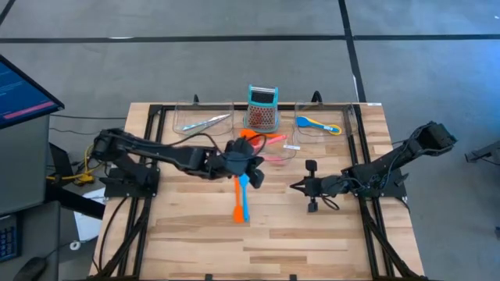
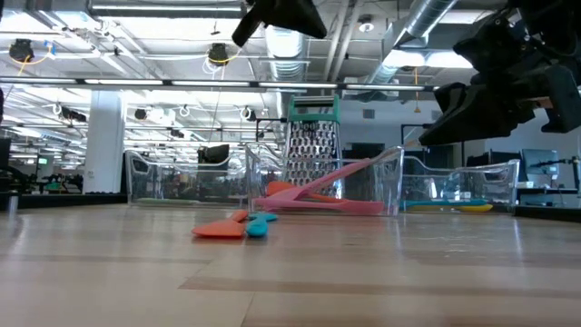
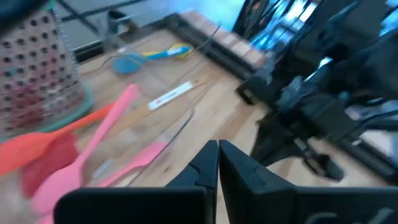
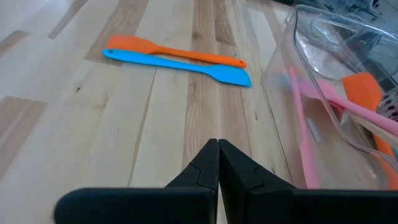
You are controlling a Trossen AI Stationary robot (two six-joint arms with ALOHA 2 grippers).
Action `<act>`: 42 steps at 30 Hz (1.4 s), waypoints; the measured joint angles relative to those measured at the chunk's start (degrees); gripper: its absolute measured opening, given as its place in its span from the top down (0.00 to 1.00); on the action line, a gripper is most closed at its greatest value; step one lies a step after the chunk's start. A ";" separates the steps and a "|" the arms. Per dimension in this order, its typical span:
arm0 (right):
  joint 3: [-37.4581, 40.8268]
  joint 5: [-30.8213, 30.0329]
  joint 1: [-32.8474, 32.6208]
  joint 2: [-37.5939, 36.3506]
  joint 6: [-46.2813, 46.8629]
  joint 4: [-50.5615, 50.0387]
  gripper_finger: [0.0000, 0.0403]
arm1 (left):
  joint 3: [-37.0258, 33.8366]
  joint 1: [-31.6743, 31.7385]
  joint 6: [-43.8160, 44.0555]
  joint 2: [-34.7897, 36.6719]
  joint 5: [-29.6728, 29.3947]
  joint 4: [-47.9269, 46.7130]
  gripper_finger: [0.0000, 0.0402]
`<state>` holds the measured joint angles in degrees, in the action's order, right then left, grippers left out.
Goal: Pick & Place Kitchen Items
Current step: Put the orange spatula into the middle transparent bin
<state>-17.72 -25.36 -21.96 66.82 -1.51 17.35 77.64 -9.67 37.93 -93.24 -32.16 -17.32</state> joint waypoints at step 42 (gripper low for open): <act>0.00 0.02 -0.01 -0.01 0.10 -6.04 1.00 | 4.36 4.83 28.63 -20.62 25.07 -36.63 0.79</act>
<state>-17.72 -25.34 -21.96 66.81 -1.41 11.31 82.01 -4.84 66.56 -113.86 -7.09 -53.95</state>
